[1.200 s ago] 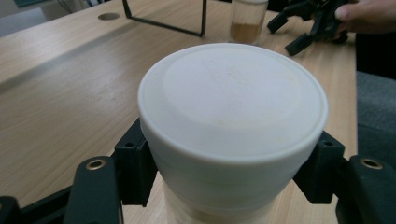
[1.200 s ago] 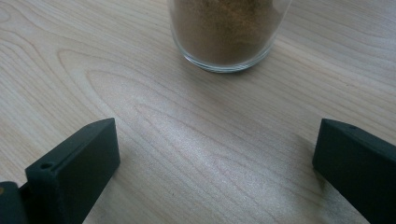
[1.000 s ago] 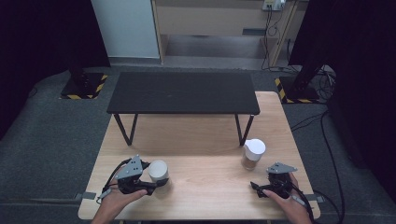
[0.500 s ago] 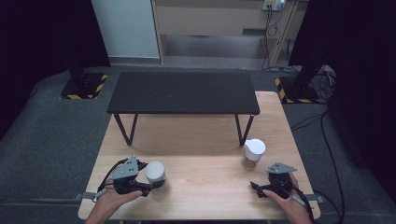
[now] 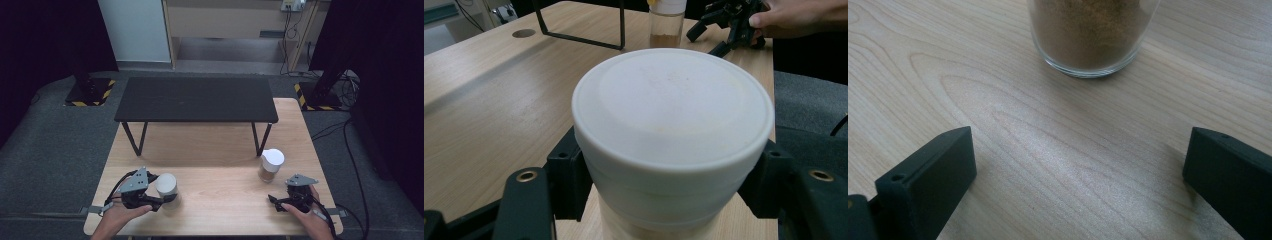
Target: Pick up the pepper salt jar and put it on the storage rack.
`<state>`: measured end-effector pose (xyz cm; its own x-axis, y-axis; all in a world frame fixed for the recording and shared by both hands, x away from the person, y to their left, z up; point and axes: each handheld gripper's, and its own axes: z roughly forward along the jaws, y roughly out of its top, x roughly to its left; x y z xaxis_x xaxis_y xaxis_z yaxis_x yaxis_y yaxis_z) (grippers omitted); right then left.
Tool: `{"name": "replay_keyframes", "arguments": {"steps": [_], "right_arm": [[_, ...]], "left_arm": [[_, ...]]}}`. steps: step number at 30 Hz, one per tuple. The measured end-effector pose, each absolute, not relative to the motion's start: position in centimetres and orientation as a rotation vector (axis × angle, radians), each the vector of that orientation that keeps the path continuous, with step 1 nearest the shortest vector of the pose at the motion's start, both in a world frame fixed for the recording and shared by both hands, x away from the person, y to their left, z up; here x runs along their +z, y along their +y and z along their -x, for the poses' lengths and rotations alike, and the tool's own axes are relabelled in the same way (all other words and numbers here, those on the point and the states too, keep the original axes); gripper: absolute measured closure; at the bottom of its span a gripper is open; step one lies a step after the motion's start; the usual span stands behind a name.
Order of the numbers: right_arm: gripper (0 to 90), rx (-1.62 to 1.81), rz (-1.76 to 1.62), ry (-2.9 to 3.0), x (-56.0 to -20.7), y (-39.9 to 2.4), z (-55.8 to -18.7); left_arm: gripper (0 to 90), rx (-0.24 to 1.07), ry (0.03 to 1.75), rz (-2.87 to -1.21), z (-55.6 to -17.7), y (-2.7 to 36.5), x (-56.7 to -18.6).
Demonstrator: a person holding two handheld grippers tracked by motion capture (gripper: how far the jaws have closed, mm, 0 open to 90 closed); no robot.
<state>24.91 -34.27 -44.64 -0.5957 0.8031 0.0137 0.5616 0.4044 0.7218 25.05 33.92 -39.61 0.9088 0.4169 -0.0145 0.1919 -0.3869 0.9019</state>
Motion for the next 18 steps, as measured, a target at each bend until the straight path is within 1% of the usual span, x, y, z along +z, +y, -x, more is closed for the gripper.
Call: {"name": "replay_keyframes", "arguments": {"steps": [18], "right_arm": [[1.4, 1.004, -1.178, 2.330, -44.7, -34.3, -24.9]], "left_arm": [[33.1, 0.266, 0.423, -1.964, -25.1, 34.3, -37.6]]}}
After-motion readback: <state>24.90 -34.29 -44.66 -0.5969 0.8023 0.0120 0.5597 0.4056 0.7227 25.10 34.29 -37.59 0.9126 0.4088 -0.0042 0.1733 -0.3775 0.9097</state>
